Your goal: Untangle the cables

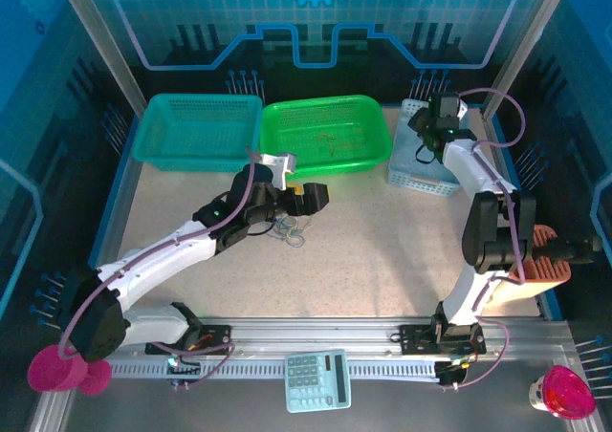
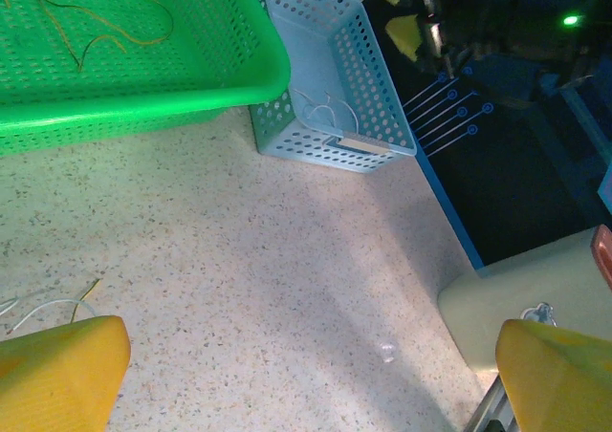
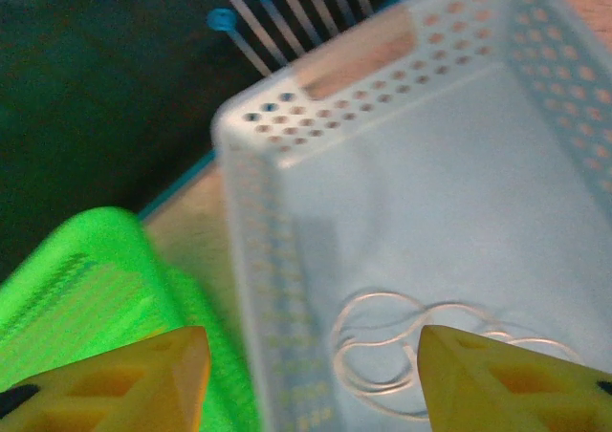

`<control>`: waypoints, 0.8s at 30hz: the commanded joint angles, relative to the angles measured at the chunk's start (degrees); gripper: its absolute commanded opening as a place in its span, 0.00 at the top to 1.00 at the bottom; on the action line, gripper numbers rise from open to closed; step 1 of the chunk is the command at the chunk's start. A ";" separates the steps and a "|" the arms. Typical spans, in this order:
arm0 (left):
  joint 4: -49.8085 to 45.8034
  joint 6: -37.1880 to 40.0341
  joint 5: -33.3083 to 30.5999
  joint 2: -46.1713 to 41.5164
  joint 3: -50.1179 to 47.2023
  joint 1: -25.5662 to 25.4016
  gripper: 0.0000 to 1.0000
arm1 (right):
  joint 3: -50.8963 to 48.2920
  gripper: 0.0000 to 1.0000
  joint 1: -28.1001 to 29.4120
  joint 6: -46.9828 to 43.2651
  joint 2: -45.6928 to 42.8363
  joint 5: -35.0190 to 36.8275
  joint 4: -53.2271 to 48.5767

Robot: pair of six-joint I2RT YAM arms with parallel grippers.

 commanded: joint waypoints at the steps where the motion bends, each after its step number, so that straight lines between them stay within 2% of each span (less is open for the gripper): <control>1: -0.95 -0.39 -2.03 -1.93 -1.18 -0.32 0.01 | 0.09 0.40 0.55 -2.38 -5.42 -9.33 3.72; 7: -2.47 -0.81 -6.71 -4.49 -3.71 -0.33 0.01 | -3.33 0.41 6.21 -6.69 -11.48 -14.21 2.37; 14: -6.11 -2.61 -14.21 -7.67 -6.60 0.50 0.01 | -15.24 0.41 20.00 -10.91 -18.54 -16.31 0.55; 18: -9.32 -3.52 -14.61 -7.78 -6.60 2.20 0.01 | -23.05 0.40 26.28 -7.09 -19.40 -18.44 2.54; 24: -12.93 -5.22 -13.18 -6.35 -6.82 5.90 0.01 | -32.09 0.42 28.01 1.92 -16.87 -23.44 12.02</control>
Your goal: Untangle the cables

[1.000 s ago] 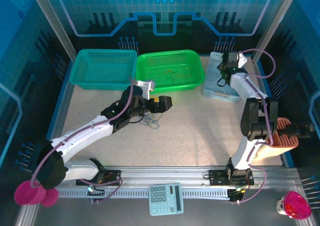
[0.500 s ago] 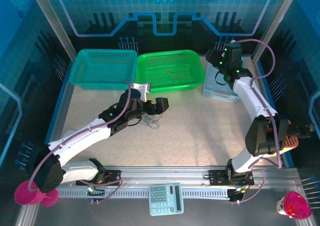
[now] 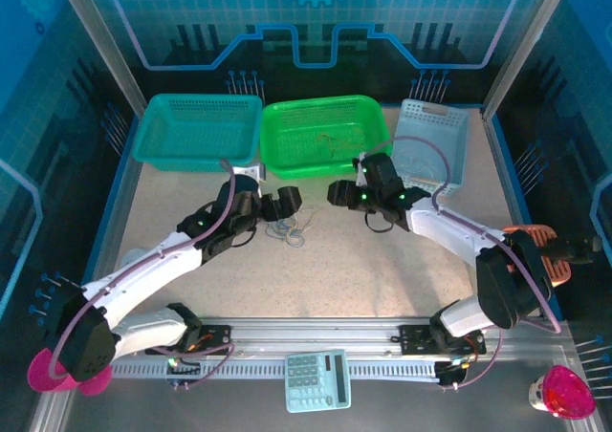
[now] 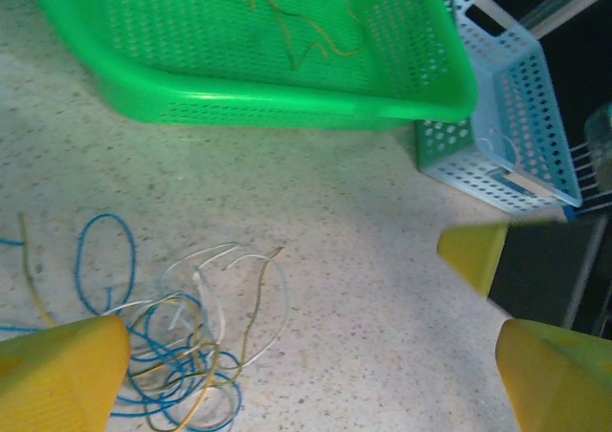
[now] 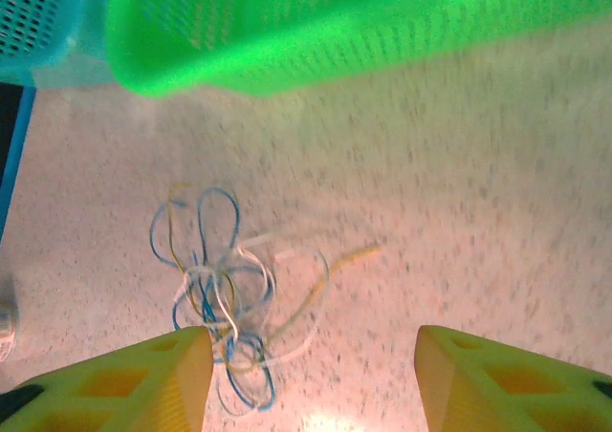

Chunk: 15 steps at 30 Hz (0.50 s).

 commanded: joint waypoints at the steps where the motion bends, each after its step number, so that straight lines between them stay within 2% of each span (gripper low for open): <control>1: -3.80 -1.33 0.46 1.13 -0.44 2.16 0.01 | -1.56 0.43 0.23 6.27 2.23 -3.96 6.36; 7: -8.53 1.99 3.03 9.59 2.89 3.87 0.01 | -0.14 0.47 0.21 9.85 8.24 -8.24 7.14; 15: -9.37 5.68 4.95 20.51 9.23 3.53 0.01 | -0.59 0.49 0.67 11.12 10.05 -8.40 7.40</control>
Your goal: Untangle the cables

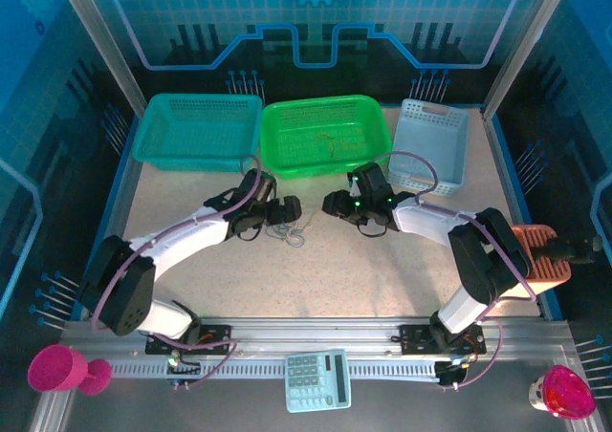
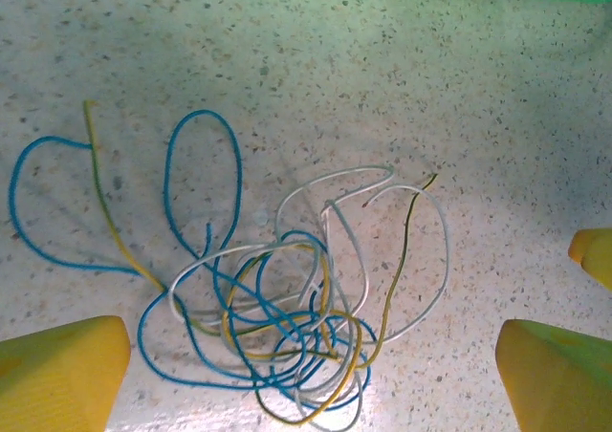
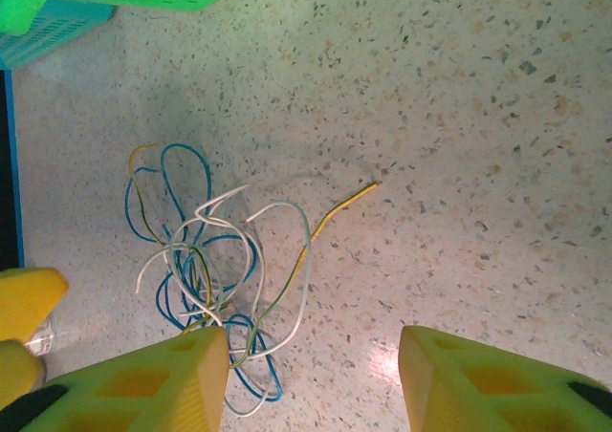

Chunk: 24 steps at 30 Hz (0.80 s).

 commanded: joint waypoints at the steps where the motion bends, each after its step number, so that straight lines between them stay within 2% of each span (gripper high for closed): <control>1: -1.97 2.98 0.97 3.44 4.40 -0.31 0.01 | 0.76 0.50 0.74 1.44 1.08 -1.49 1.65; 7: -5.19 4.88 -2.38 9.76 7.85 -1.49 0.01 | 1.60 0.52 1.22 1.45 2.86 -2.36 1.77; 9: -5.97 4.83 -3.08 10.89 7.63 -1.80 0.01 | 2.07 0.56 1.51 1.44 3.79 -3.01 1.83; 14: -6.59 3.26 -4.34 10.92 4.59 -2.39 0.01 | 3.02 0.60 2.15 1.97 6.00 -3.84 2.90; 24: -4.18 -0.16 -3.86 10.76 -1.32 -3.69 0.01 | 4.57 0.60 3.46 3.05 9.46 -3.89 3.89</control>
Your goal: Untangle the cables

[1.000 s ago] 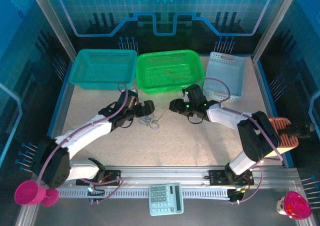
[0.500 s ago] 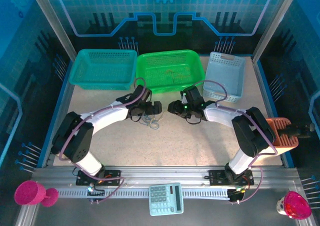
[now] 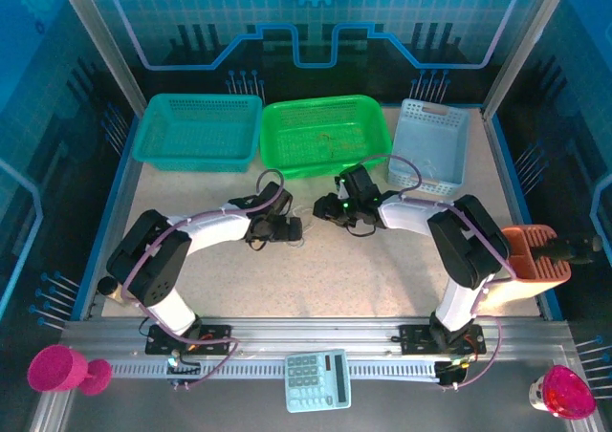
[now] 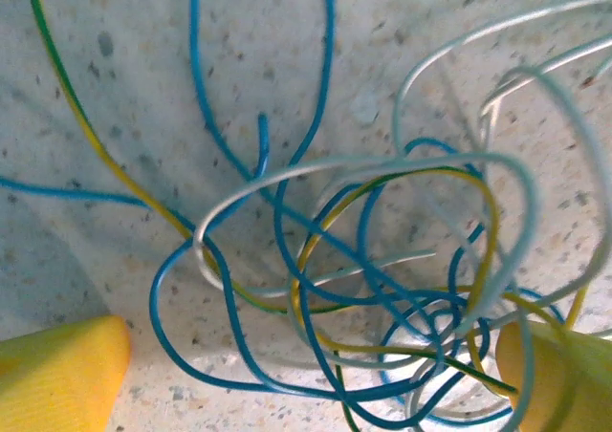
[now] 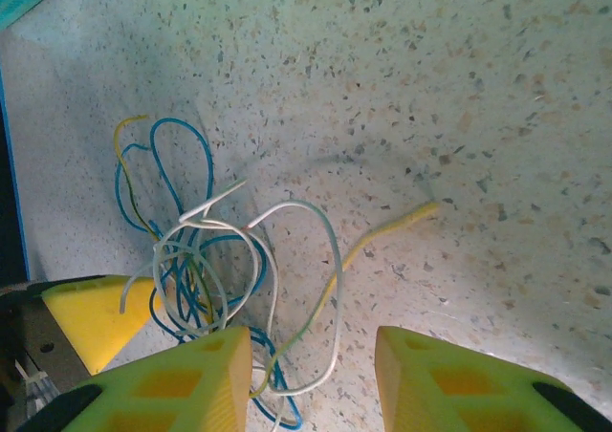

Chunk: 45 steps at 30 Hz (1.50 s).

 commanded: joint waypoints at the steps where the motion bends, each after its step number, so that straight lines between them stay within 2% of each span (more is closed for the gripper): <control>1: -0.22 -1.92 -0.47 -0.11 -0.97 -0.65 0.01 | 1.18 0.60 0.84 1.25 1.56 -0.89 1.14; 15: 0.52 -2.78 -0.56 0.03 -2.25 -1.31 0.01 | 0.37 0.58 1.94 3.04 2.97 -0.18 1.74; 29: 1.48 -5.22 0.41 -3.28 -5.41 -1.40 0.01 | -3.66 0.57 -1.39 6.73 -1.04 2.78 3.40; 37: 2.06 -5.87 0.32 -4.28 -6.34 -1.39 0.01 | -5.41 0.57 -1.32 11.50 1.76 0.53 7.55; 42: 2.58 -5.90 0.54 -4.49 -6.74 -1.40 0.01 | -4.77 0.59 -0.83 15.80 5.52 -0.86 12.58; 45: 2.81 -5.90 0.71 -5.36 -6.94 -1.40 0.01 | -4.34 0.69 -0.46 16.67 7.56 -1.80 15.29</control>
